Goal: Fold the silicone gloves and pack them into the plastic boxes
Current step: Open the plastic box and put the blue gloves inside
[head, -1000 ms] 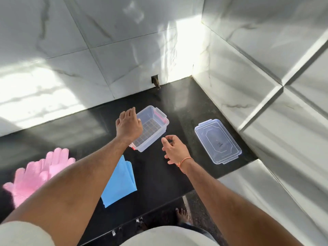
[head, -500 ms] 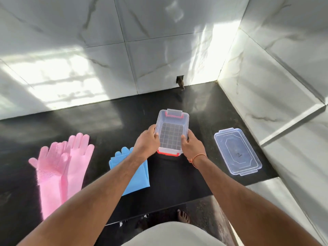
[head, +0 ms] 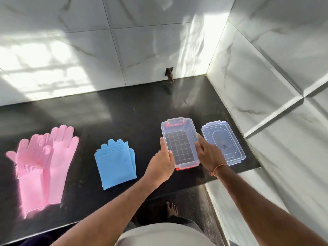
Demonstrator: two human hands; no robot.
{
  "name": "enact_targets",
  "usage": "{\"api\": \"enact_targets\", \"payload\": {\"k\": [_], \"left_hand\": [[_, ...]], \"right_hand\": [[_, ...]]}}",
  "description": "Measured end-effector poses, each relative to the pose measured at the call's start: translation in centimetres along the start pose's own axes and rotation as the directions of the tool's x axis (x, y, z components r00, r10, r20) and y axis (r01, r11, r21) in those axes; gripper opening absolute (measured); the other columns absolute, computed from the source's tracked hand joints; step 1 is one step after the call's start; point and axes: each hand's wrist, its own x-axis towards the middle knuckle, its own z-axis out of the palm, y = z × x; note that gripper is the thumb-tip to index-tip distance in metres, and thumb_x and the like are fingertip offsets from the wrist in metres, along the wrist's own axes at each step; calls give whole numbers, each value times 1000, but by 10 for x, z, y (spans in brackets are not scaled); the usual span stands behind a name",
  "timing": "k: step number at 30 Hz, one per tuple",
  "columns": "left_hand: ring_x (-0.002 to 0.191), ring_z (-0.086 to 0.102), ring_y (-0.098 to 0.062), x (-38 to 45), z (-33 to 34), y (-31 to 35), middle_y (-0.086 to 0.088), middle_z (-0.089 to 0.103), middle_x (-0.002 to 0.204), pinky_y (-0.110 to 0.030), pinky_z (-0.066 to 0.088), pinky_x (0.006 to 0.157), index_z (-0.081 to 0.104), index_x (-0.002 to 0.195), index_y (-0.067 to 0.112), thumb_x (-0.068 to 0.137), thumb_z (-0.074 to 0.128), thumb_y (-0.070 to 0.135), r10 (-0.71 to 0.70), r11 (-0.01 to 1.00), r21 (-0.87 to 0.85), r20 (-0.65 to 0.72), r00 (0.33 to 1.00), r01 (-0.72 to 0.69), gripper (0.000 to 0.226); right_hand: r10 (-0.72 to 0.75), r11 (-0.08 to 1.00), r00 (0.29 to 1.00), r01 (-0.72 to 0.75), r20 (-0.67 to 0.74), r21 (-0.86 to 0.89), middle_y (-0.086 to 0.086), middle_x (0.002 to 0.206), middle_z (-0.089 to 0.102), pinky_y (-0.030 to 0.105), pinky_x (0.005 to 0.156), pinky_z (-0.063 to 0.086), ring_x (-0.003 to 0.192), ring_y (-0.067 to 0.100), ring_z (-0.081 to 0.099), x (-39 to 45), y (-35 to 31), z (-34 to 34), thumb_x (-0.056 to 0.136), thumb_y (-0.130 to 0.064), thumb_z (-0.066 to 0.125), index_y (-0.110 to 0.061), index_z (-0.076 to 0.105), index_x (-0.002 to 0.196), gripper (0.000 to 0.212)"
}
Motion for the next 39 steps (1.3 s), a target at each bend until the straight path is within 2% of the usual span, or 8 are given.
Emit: {"api": "enact_targets", "payload": {"k": [7,10,14,19,24,29,36,39], "left_hand": [[112,74,-12,-14,-5,-4,0,75,138,-12,53,75,5,175,16,105,13,71,-99,992,81,0,995,99,89],[128,71,-22,-14,-25,-24,-3,76,136,-38,58,100,32,171,18,111,21,66,-139,978,139,-111,984,153,77],[88,68,-10,-18,-55,-69,15,72,87,-32,50,81,58,150,25,110,48,43,-101,983,119,-308,946,143,44],[129,58,-30,-37,-85,-134,-5,65,138,-48,51,107,63,147,19,105,60,28,-181,957,143,-382,906,252,43],[149,35,-36,-63,-100,-159,-9,32,164,-59,46,114,36,163,19,98,71,36,-372,886,98,-433,821,453,76],[145,53,-36,-61,-112,-161,-16,50,157,-53,47,117,13,172,10,98,78,19,-596,787,-426,-342,726,446,99],[118,73,-37,-55,-123,-163,-19,73,132,-56,61,105,65,138,-2,96,78,4,-659,590,-692,-115,743,416,44],[112,75,-35,-57,-122,-164,-18,76,124,-56,62,101,71,128,0,99,77,8,-611,562,-725,-41,790,397,31]], "right_hand": [[-151,971,945,88,-289,-222,5,146,57,54,97,57,130,29,54,-8,-3,-2,100,-57,57,-20,52,151,64],[-356,927,858,274,-370,-258,1,148,54,50,101,54,132,26,53,-7,-33,2,97,-54,62,-21,55,143,57],[-521,853,775,480,-357,-203,-1,139,60,44,105,53,126,25,59,-13,-97,23,101,-47,60,-19,61,141,48],[-567,824,802,553,-187,-122,-1,136,61,39,104,55,124,22,58,-24,-160,67,105,-45,55,-15,60,145,50],[-272,962,957,270,99,31,7,145,56,42,109,50,132,28,56,-25,-189,110,104,-48,56,-15,51,152,58],[23,978,954,-83,298,192,8,138,63,45,104,56,121,28,65,-20,-204,132,100,-53,63,-12,51,150,66],[177,724,853,-451,491,522,10,118,78,45,93,64,104,27,77,-14,-217,138,89,-21,85,-5,69,120,38],[142,657,801,-515,581,550,8,108,82,31,64,63,90,19,79,-18,-218,134,88,-11,86,-7,74,114,29]]}}
